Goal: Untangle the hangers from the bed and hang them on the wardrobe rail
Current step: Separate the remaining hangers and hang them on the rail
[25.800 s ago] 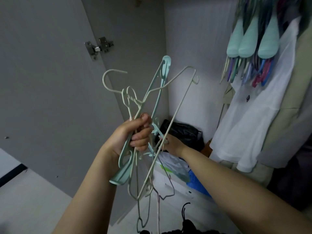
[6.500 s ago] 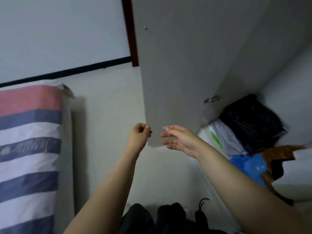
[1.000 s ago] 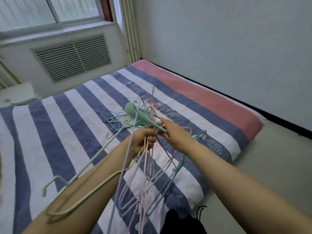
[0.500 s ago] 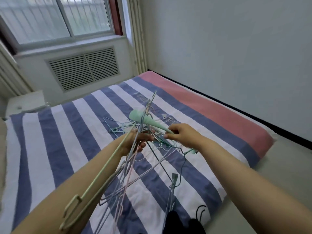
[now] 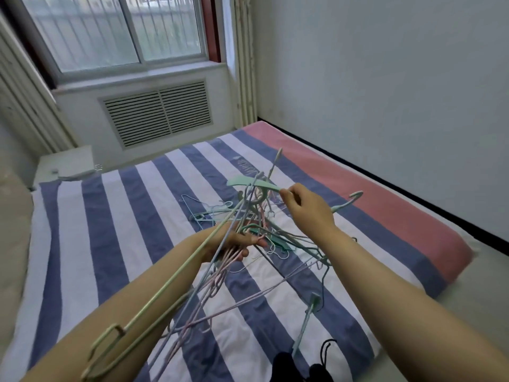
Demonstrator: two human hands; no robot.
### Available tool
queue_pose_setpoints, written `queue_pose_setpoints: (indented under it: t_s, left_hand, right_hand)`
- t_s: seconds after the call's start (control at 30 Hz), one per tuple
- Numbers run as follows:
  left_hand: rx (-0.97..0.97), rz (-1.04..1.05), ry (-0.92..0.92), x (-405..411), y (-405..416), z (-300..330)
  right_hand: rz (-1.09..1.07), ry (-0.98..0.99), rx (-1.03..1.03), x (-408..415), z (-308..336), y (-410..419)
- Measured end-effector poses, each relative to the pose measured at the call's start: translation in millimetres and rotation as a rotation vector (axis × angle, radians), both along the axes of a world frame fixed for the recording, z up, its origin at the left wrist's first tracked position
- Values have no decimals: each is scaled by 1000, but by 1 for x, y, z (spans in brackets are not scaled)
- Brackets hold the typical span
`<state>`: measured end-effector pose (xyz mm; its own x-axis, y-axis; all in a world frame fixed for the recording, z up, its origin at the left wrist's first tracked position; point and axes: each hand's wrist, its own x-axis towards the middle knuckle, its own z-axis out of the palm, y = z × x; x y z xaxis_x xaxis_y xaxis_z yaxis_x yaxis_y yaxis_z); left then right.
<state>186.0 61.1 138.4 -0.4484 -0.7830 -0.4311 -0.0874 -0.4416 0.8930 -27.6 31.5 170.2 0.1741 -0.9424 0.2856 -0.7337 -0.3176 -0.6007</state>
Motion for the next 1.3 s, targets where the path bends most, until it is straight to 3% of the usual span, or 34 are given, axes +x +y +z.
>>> queue_pose_setpoints:
  t_s: [0.2,0.37,0.6,0.7,0.83,0.97,1.1,1.17,1.3]
  left_hand:
    - [-85,117,114,-7,-9,8]
    - [-18,180,233,-10,-18,5]
    - [38,377,142,-24,-35,16]
    - [-74,395,56,-20,-46,14]
    - [-242,510,-136,-28,-54,17]
    - [-223,598,-5,-31,-68,18]
    - [-230,641,198,-63,-81,27]
    - [-236,678,225,-79,-89,30]
    - [-281,588,209,-95,-94,32]
  right_hand:
    - [-85,48,-47,-1,15,-16]
    - [33,-16,38,-10,12,-29]
    - [147,-216,195,-18,2,-40]
    - [95,-336,205,-15,3,-46]
    - [68,-160,103,-10,15,-58]
    - [130,25,235,-25,17,-74]
    - [414,90,483,-20,7,-67]
    - [437,-31,467,-12,-4,-58]
    - [287,-694,635,-11,-23,-64]
